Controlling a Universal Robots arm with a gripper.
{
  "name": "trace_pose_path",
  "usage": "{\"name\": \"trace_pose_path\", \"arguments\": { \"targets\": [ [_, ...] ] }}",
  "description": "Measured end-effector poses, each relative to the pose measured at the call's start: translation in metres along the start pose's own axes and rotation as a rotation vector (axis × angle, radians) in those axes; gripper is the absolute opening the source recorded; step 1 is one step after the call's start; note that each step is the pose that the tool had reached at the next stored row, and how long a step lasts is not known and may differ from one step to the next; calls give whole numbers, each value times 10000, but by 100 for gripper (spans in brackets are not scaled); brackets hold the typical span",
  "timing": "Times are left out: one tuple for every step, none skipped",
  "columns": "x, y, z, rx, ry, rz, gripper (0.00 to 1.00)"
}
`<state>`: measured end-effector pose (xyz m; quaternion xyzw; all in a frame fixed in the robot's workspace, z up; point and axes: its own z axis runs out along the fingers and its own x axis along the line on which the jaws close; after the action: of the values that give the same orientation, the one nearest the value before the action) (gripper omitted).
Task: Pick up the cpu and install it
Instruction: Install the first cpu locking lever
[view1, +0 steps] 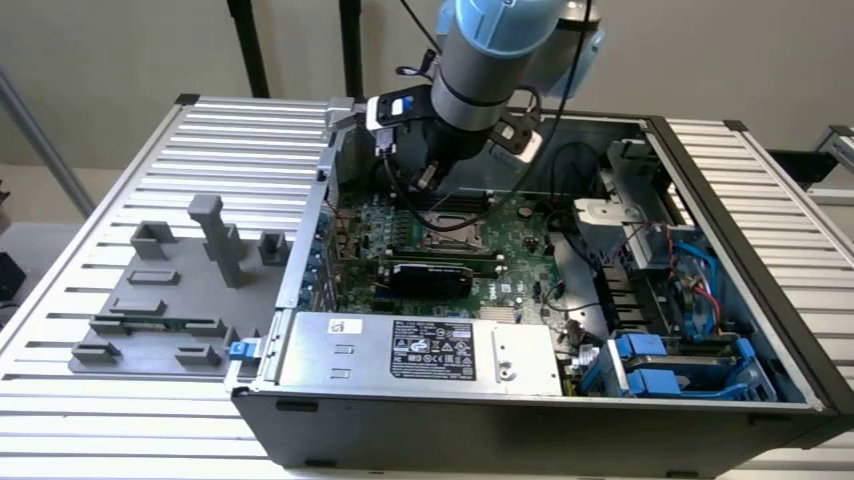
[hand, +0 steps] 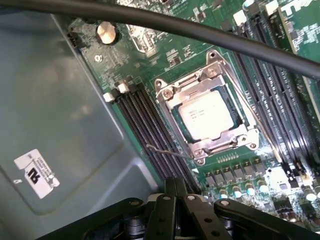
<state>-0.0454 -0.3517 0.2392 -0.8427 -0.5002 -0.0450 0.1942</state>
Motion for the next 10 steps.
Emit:
{"name": "trace_pose_path", "arguments": {
  "targets": [
    [0,3,5,-39,-82,-8,11],
    [2,4,15,-72,-150,-10,11],
    [4,5,30,-92,-187,-9,11],
    [8,5,49,-100,-202,-8,11],
    [10,6,68,-103,-204,-7,11],
    [11,9,87,-103,-206,-6,11],
    [9,11,95,-102,-204,-7,11],
    [10,11,95,-106,-214,-7,11],
    [9,11,96,-110,-222,-5,11],
    [8,13,102,-111,-222,-5,11]
  ]
}}
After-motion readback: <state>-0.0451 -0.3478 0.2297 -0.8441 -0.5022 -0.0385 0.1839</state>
